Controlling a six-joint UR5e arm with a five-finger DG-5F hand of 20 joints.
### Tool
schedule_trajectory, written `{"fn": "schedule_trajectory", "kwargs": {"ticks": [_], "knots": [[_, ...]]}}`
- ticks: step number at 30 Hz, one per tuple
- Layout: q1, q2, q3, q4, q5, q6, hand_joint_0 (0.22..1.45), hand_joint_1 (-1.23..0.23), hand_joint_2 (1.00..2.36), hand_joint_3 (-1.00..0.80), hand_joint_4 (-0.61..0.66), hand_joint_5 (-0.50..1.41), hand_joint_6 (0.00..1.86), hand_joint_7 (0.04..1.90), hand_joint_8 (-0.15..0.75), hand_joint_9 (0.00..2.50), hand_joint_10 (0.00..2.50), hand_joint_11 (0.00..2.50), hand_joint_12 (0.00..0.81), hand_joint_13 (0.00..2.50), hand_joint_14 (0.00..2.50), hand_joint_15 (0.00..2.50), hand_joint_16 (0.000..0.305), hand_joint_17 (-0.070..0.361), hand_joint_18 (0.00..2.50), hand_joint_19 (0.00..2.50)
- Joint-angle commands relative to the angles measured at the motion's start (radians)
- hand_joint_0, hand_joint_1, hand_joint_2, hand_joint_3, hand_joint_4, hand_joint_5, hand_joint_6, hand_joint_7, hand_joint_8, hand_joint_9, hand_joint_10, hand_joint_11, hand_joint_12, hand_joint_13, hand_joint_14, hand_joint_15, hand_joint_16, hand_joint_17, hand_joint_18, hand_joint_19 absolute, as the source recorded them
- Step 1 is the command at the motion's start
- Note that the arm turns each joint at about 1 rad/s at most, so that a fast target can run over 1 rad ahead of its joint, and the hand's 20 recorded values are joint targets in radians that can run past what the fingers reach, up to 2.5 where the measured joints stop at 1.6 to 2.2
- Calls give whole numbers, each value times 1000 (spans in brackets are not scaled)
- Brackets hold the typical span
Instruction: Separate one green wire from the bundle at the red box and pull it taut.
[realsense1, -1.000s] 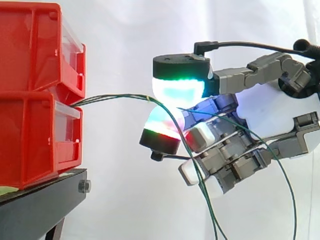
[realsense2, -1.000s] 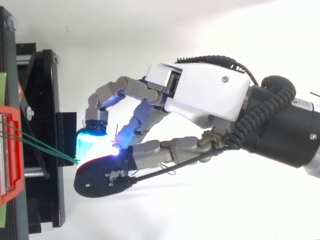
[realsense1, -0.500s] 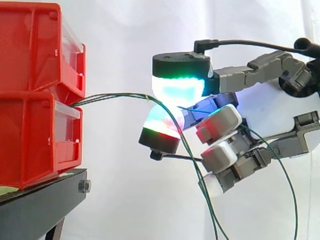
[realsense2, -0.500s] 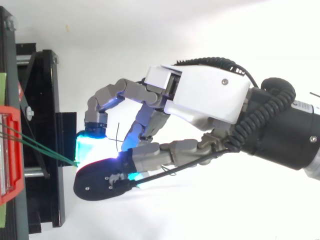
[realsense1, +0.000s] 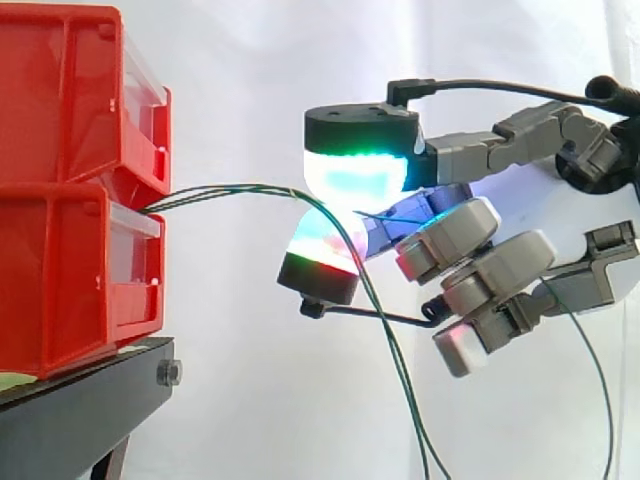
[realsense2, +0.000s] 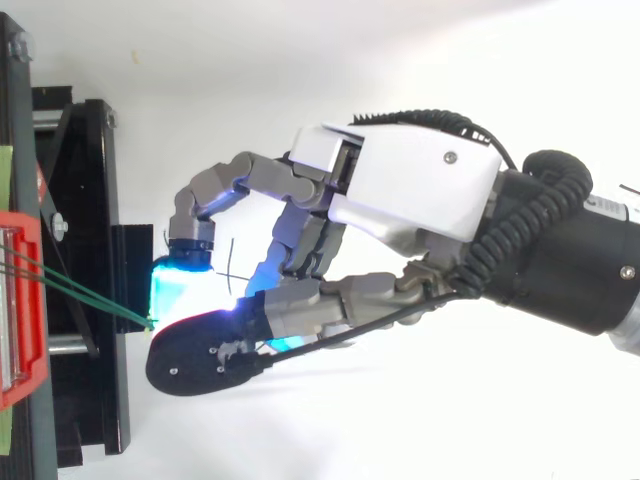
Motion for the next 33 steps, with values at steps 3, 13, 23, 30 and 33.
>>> {"fn": "schedule_trajectory", "kwargs": {"ticks": [3, 13, 23, 30, 33], "knots": [[-1, -1, 7, -4, 0, -1, 653, -717, 1018, -281, 104, -163, 893, 1016, 265, 1466, 14, 1630, 306, 1475, 707, 1538, 48, 109, 1104, 989], [-1, -1, 14, -7, 3, -1, 664, -717, 1017, -297, 102, -165, 895, 987, 250, 1398, 697, 1632, 326, 1218, 2111, 1181, 45, 100, 1290, 1328], [-4, 22, 14, -96, 6, 2, 668, -714, 1016, -303, 106, -167, 898, 962, 268, 1245, 1684, 1342, 332, 1099, 2500, 1095, 39, 87, 1486, 1784], [-4, 27, 14, -137, 8, 3, 666, -713, 1017, -297, 99, -168, 899, 957, 281, 1195, 2078, 1216, 336, 1101, 2500, 1106, 40, 89, 1493, 1776], [-4, 30, 14, -139, 8, 8, 665, -714, 1018, -294, 95, -167, 899, 952, 277, 1193, 2093, 1221, 331, 1097, 2500, 1102, 39, 88, 1486, 1769]]}}
